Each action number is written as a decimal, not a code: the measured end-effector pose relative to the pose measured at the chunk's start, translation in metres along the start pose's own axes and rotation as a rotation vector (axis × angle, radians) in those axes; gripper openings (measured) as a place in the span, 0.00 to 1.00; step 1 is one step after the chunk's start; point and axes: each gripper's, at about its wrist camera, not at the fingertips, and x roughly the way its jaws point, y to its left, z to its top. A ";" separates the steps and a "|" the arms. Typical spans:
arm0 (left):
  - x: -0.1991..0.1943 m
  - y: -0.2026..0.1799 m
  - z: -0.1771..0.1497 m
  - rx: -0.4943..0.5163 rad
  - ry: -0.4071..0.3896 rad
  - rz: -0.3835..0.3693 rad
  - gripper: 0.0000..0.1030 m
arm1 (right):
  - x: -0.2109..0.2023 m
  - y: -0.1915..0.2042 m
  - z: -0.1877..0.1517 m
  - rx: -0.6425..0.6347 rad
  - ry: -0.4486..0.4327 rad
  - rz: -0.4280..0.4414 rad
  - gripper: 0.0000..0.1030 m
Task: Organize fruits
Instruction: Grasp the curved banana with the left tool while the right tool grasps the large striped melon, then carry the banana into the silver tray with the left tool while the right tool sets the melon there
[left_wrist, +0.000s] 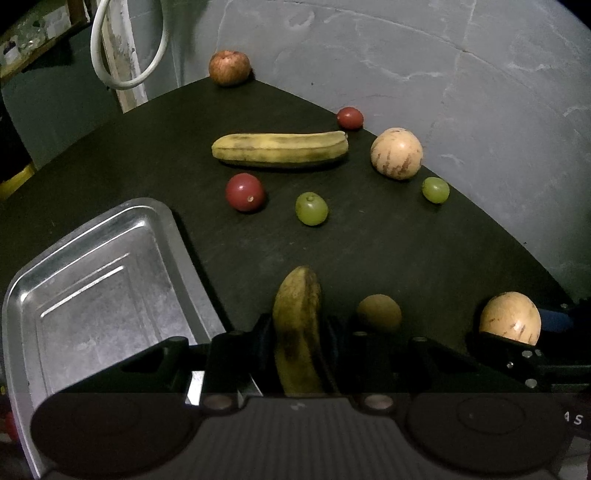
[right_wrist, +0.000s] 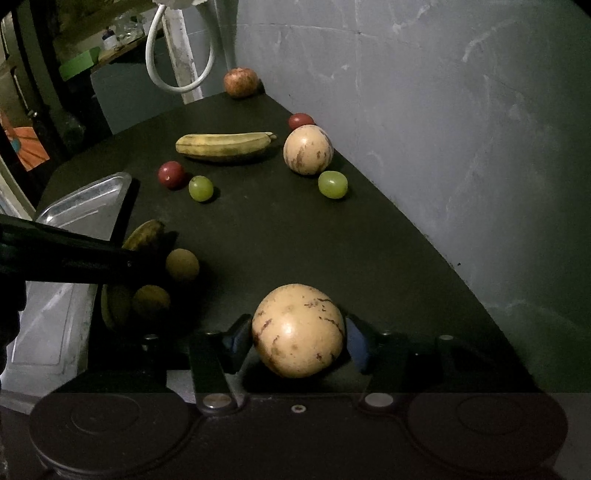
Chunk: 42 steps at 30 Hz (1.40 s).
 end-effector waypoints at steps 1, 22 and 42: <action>0.000 0.000 -0.001 0.004 -0.002 0.002 0.32 | 0.002 0.000 -0.001 -0.004 0.008 -0.004 0.54; -0.022 0.001 0.000 -0.003 -0.055 -0.021 0.31 | -0.026 0.001 0.000 0.034 -0.072 0.017 0.52; -0.128 0.058 -0.002 0.062 -0.209 -0.147 0.31 | -0.142 0.101 0.023 0.091 -0.293 -0.097 0.52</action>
